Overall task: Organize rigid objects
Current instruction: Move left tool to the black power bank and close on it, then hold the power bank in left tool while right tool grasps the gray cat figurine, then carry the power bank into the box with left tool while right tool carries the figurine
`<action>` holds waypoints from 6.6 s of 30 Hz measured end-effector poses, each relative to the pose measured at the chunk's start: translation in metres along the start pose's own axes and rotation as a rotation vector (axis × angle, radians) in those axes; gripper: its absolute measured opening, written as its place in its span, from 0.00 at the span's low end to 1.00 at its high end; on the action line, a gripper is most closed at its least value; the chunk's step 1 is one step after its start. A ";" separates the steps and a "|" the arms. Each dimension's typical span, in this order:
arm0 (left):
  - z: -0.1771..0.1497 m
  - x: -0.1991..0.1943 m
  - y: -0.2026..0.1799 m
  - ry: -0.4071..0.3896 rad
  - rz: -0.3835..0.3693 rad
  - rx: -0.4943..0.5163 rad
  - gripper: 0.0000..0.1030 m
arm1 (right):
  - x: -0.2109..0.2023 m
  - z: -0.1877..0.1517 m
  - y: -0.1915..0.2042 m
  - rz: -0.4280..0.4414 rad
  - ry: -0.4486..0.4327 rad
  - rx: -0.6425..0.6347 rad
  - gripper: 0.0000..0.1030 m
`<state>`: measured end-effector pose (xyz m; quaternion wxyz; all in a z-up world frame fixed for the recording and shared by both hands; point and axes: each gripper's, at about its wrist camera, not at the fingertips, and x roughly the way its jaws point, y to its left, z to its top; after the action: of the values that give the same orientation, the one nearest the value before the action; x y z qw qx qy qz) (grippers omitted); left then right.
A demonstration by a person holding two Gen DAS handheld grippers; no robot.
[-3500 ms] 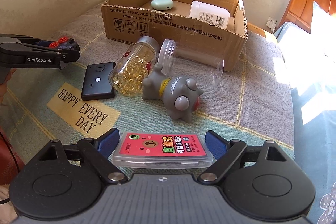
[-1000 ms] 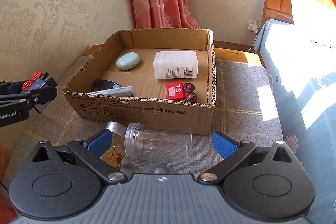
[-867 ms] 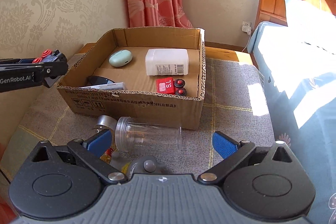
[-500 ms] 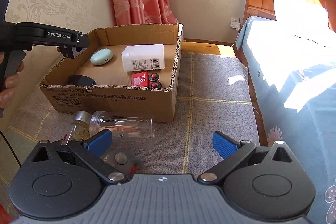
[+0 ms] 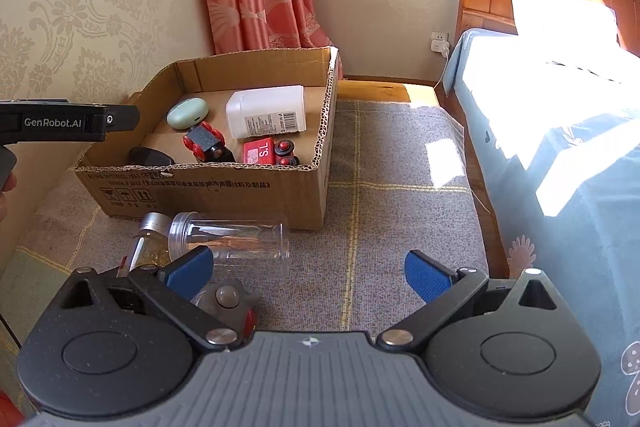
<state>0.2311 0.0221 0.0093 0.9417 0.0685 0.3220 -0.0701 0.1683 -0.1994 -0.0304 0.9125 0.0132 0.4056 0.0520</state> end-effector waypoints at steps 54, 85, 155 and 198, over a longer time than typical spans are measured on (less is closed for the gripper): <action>-0.123 -0.037 0.025 0.124 -0.096 -0.019 0.99 | 0.024 -0.054 0.061 -0.028 0.115 -0.172 1.00; -0.121 0.006 0.006 0.153 -0.231 0.099 0.68 | 0.028 -0.083 0.050 0.036 0.089 -0.187 1.00; -0.134 -0.017 0.021 0.194 -0.200 0.080 0.67 | 0.034 -0.056 0.044 0.076 0.036 -0.198 0.74; 0.024 0.072 0.019 0.029 -0.066 -0.017 0.68 | 0.005 0.026 0.033 0.124 -0.146 -0.369 0.74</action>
<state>0.3054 0.0303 -0.0147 0.9347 0.0511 0.3380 -0.0974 0.1882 -0.1656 -0.0146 0.9215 -0.1256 0.3203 0.1802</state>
